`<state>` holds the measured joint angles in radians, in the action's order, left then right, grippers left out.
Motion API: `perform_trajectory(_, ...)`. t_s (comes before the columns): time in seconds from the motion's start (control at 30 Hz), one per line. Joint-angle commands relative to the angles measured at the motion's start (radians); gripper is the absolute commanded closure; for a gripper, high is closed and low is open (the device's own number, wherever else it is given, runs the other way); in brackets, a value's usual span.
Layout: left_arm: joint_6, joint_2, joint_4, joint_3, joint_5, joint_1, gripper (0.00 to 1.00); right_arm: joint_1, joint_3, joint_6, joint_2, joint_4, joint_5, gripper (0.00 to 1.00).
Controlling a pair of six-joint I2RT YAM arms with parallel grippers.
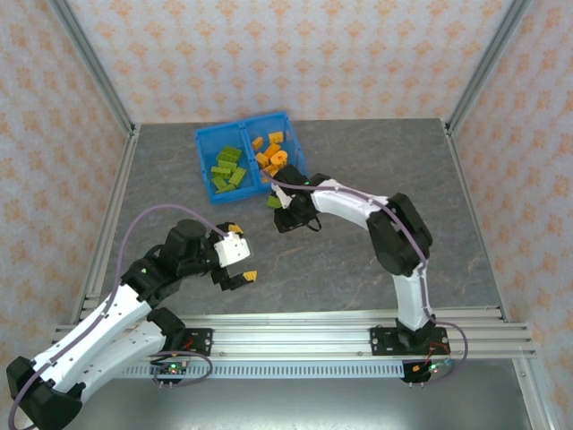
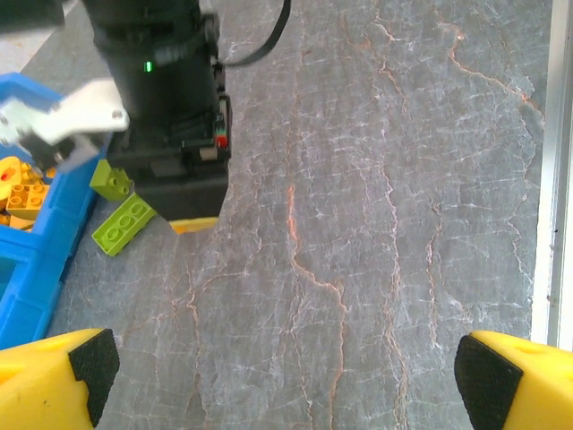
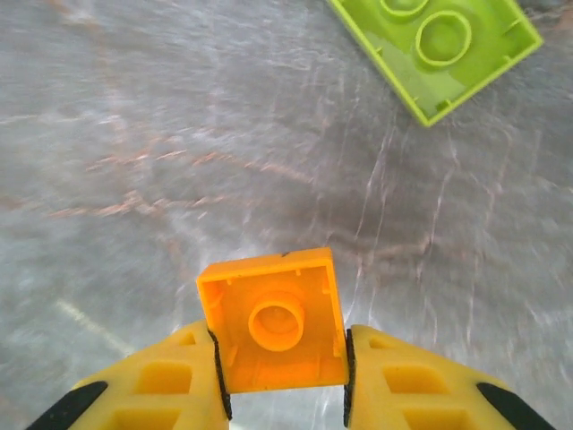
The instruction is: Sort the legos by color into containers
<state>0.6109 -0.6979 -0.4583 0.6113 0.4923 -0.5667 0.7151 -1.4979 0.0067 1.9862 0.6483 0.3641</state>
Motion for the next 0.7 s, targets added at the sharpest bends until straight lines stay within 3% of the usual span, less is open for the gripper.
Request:
perform_trajectory(0.0, 0.002, 0.040, 0.031, 0.007, 0.026, 0.009, 0.00, 0.003, 0.021, 0.058, -0.171, -0.086, 0.000, 0.71)
perform_trajectory(0.13, -0.010, 0.079, 0.072, -0.008, -0.001, 0.014, 0.00, 0.003, -0.052, 0.073, -0.199, -0.142, -0.142, 0.71)
perform_trajectory(0.27, -0.019, 0.108, 0.072, -0.011, -0.058, 0.016, 0.00, -0.018, -0.263, 0.097, -0.062, -0.128, -0.312, 0.71)
perform_trajectory(0.43, -0.042, 0.120, 0.099, -0.025, -0.073, 0.018, 0.00, -0.088, -0.640, 0.183, 0.204, -0.045, -0.254, 0.71)
perform_trajectory(0.6, -0.043, 0.100, 0.091, -0.015, -0.072, 0.019, 0.00, -0.118, -1.141, 0.237, 0.541, 0.111, -0.257, 0.69)
perform_trajectory(0.67, -0.042, 0.097, 0.091, -0.014, -0.076, 0.018, 0.00, -0.127, -1.233, 0.263, 0.616, 0.088, -0.220, 0.67)
